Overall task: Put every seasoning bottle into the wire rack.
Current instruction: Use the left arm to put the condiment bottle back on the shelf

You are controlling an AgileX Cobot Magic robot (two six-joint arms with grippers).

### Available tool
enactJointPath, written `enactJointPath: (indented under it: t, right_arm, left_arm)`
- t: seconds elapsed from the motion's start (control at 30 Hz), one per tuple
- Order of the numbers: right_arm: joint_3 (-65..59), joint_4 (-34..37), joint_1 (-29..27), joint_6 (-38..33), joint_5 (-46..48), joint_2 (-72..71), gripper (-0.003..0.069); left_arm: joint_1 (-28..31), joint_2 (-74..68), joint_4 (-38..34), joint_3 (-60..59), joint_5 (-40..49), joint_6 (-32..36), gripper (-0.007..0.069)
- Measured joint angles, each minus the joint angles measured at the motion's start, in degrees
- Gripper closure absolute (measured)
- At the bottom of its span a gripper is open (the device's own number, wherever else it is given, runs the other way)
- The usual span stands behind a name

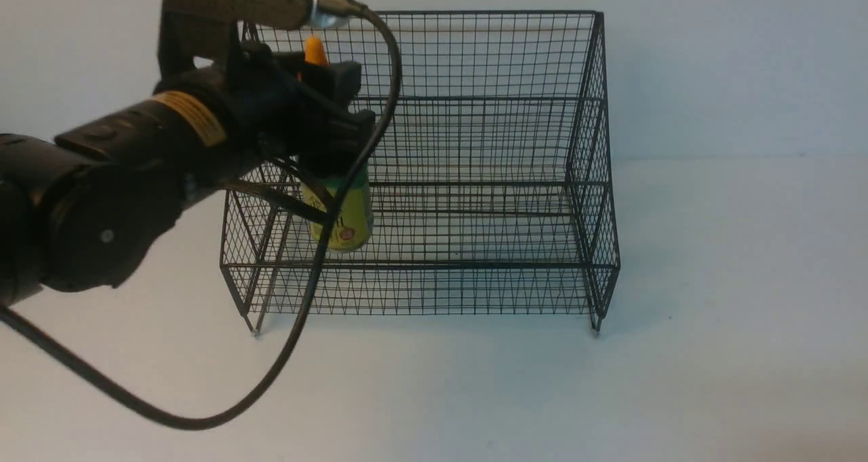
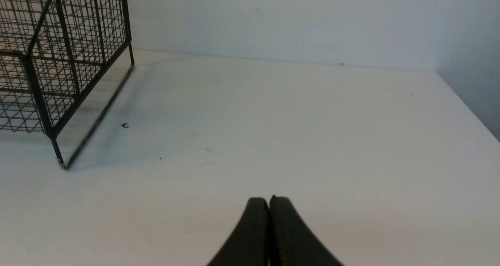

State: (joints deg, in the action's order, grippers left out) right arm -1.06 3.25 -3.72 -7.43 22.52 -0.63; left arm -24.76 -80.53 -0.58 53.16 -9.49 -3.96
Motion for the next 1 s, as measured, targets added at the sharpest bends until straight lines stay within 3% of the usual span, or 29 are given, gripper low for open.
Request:
enactJointPath:
  t: [0.47,0.7,1.0]
  right_arm:
    - [0.0,0.0,0.0,0.0,0.0,0.0,0.0674]
    - [0.0,0.0,0.0,0.0,0.0,0.0,0.0674]
    - [0.0,0.0,0.0,0.0,0.0,0.0,0.0674]
  left_arm:
    - [0.0,-5.6,0.0,0.0,-2.8,1.1,0.0355]
    - [0.0,-6.4,0.0,0.0,4.2,1.7,0.0356]
    - [0.0,-8.1,-4.0,0.1,6.4,-0.2,0.0357]
